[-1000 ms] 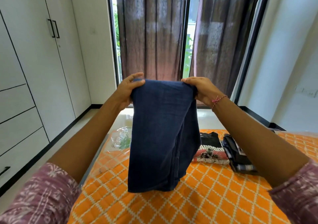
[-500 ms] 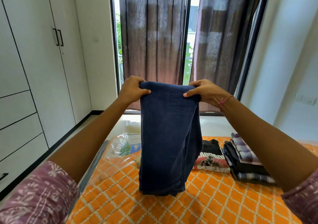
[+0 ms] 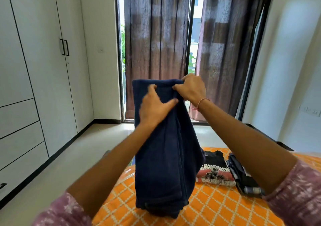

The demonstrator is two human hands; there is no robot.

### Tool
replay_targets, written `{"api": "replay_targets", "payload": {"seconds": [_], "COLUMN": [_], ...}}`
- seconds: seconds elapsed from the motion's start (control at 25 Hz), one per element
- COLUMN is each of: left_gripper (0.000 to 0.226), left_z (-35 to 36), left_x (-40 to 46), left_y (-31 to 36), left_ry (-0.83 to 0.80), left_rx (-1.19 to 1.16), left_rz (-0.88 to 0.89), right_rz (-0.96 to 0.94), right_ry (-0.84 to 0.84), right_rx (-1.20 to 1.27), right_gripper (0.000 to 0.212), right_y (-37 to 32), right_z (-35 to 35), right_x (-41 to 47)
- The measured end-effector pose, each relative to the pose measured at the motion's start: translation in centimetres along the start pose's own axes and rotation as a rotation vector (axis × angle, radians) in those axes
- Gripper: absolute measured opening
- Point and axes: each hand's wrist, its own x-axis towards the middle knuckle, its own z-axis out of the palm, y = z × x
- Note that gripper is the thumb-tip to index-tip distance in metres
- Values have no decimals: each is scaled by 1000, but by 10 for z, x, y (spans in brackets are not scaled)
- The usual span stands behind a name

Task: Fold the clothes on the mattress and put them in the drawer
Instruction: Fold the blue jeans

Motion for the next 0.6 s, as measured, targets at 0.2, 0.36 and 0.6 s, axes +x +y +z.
{"api": "replay_targets", "payload": {"seconds": [0.2, 0.36, 0.6], "left_gripper": [39, 23, 21], "left_z": [20, -10, -37], "left_x": [8, 22, 18], "left_y": [12, -19, -48], "left_ry": [77, -46, -237], "left_rx": [-27, -541, -827], "left_rz": [-94, -148, -221], "right_rz": [28, -62, -168], "right_ry": [-188, -402, -671], "right_rx": [268, 581, 131], "right_gripper": [27, 28, 36], "right_y": [-32, -10, 51], "right_z": [20, -1, -4], "right_x": [-4, 2, 26]}}
